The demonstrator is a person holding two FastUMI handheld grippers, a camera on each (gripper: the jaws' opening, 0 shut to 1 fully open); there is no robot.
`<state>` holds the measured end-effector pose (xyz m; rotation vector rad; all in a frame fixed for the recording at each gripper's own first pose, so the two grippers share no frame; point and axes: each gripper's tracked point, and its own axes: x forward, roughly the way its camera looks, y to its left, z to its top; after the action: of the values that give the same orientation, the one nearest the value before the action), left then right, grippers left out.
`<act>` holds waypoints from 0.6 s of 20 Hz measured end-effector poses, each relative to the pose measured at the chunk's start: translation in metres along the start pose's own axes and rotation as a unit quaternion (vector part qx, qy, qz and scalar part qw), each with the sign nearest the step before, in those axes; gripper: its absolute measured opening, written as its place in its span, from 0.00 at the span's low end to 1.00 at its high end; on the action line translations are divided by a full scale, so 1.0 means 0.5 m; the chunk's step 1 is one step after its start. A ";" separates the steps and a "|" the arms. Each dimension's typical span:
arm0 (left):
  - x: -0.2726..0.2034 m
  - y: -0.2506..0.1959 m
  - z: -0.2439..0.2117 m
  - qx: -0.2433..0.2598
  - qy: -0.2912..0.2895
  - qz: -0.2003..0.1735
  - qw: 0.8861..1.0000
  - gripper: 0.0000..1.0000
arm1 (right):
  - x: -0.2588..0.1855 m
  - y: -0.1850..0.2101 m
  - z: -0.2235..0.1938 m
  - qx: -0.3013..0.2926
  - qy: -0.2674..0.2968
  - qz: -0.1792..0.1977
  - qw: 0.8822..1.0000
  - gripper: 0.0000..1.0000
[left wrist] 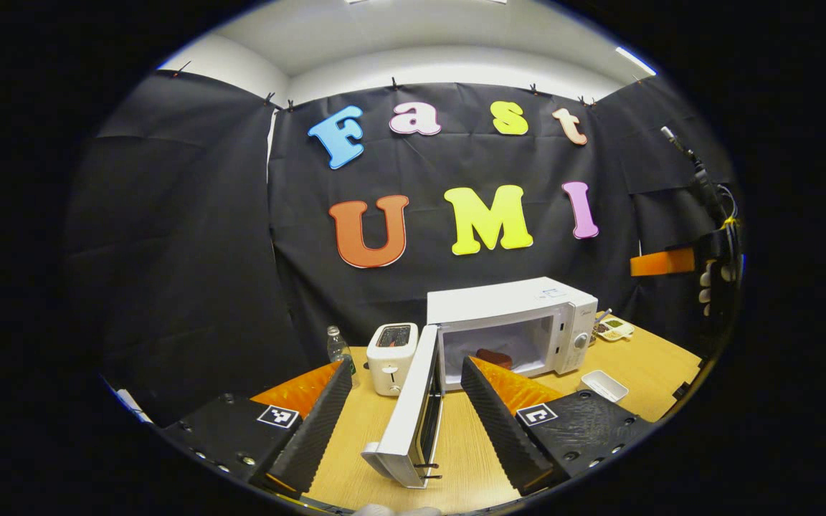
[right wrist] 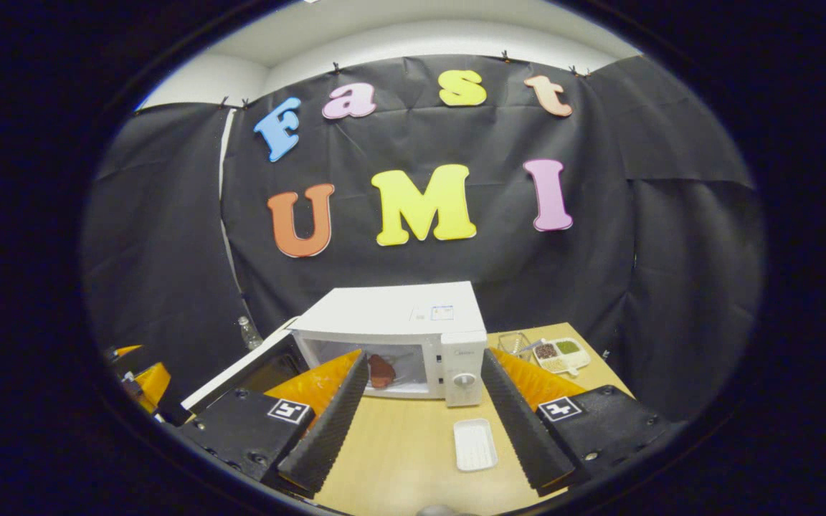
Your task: Open the microwave oven with the left hand, put the food in, and close the microwave oven.
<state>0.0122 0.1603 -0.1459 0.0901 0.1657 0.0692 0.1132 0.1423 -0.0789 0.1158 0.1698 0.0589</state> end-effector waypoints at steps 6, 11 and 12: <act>0.023 -0.036 -0.037 -0.007 0.009 -0.012 1.000 0.67 | -0.127 -0.051 -0.039 -0.009 0.028 -0.014 0.999 1.00; 0.036 -0.048 -0.060 -0.010 0.010 -0.020 1.000 0.13 | -0.148 -0.072 -0.007 -0.020 0.025 -0.024 0.999 0.90; 0.040 -0.039 -0.064 -0.022 0.010 -0.015 1.000 0.00 | -0.149 -0.076 -0.004 -0.023 0.025 -0.027 0.999 1.00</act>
<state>0.0276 0.1453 -0.1826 0.0434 0.1850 0.0444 0.0414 0.0996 -0.0733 0.0636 0.2205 0.0114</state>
